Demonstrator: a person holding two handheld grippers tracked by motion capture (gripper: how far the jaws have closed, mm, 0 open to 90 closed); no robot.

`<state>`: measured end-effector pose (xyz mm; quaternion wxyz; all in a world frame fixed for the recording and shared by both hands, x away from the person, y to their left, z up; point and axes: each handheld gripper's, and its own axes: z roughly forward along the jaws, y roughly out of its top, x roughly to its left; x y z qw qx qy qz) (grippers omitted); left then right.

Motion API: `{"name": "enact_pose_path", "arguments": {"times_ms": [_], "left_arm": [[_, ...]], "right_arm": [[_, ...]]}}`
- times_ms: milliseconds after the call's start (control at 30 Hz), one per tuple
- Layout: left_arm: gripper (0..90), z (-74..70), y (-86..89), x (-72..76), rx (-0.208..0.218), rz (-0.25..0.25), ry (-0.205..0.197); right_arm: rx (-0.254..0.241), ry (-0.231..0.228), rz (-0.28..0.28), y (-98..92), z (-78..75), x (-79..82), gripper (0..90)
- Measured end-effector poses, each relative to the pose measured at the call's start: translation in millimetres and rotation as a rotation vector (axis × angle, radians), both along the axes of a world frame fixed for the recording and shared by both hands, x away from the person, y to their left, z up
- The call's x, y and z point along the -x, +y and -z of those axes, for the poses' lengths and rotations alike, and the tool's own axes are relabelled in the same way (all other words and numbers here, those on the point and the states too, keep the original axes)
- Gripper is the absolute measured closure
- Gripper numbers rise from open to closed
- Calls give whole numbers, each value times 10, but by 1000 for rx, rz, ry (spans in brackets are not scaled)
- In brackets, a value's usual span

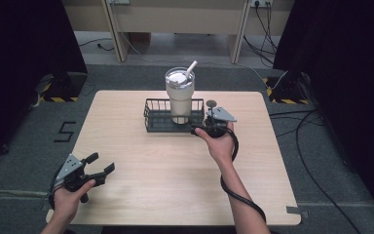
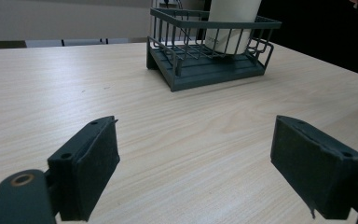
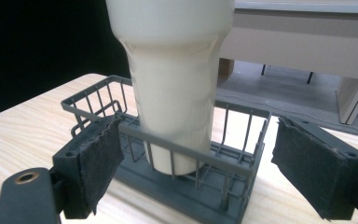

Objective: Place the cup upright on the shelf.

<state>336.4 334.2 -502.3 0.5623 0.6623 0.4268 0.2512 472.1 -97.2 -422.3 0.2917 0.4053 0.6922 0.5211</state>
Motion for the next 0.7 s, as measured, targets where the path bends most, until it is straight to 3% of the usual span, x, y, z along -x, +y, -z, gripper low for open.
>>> {"name": "enact_pose_path", "arguments": {"times_ms": [700], "left_arm": [[144, 5, 8, 8, -4, -5, 9]], "right_arm": [[2, 12, 39, -355, 67, 312, 166]]}}
